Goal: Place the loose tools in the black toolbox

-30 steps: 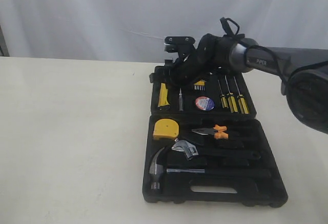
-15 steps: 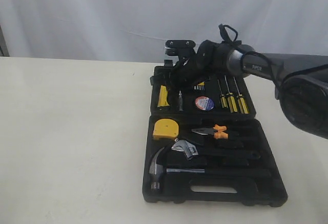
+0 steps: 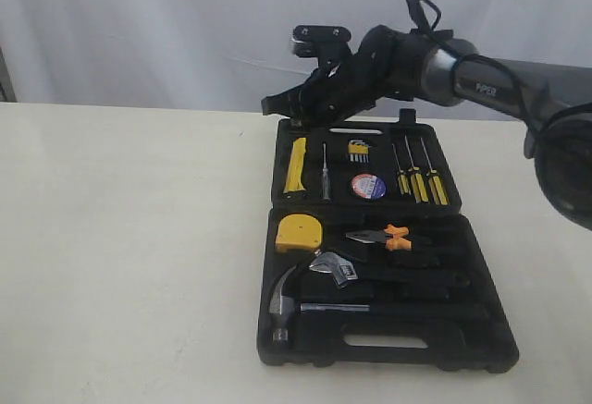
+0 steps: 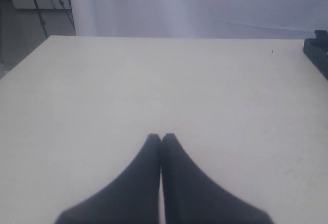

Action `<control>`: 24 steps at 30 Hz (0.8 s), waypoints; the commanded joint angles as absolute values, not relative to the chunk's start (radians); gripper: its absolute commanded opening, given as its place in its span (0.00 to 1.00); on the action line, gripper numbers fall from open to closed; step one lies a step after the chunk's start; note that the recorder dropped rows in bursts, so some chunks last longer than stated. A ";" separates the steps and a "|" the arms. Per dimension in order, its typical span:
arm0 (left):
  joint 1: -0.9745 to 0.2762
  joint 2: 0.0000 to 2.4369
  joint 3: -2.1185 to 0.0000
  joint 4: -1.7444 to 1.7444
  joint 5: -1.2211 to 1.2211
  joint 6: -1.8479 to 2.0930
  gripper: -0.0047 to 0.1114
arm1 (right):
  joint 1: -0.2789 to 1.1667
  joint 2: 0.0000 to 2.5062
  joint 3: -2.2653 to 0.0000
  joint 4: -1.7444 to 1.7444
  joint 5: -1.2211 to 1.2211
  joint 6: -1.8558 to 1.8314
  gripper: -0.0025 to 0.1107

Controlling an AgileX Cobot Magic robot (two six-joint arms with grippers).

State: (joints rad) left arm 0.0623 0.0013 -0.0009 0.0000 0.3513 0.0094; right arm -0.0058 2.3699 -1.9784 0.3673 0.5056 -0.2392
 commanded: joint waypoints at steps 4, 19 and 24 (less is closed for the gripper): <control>0.058 0.000 0.000 0.000 0.342 0.007 0.04 | -0.008 2.484 -1.976 0.364 0.501 -0.251 0.03; 0.058 0.000 0.000 0.000 0.342 0.007 0.04 | -0.023 2.375 -1.976 0.331 0.605 -0.252 0.03; 0.058 0.000 0.000 0.000 0.342 0.007 0.04 | -0.021 2.220 -1.976 0.171 0.818 -0.256 0.03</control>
State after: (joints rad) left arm 0.0623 0.0013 -0.0009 0.0000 0.3513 0.0094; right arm -0.0167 2.2864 -1.9749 0.2438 0.7264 -0.2422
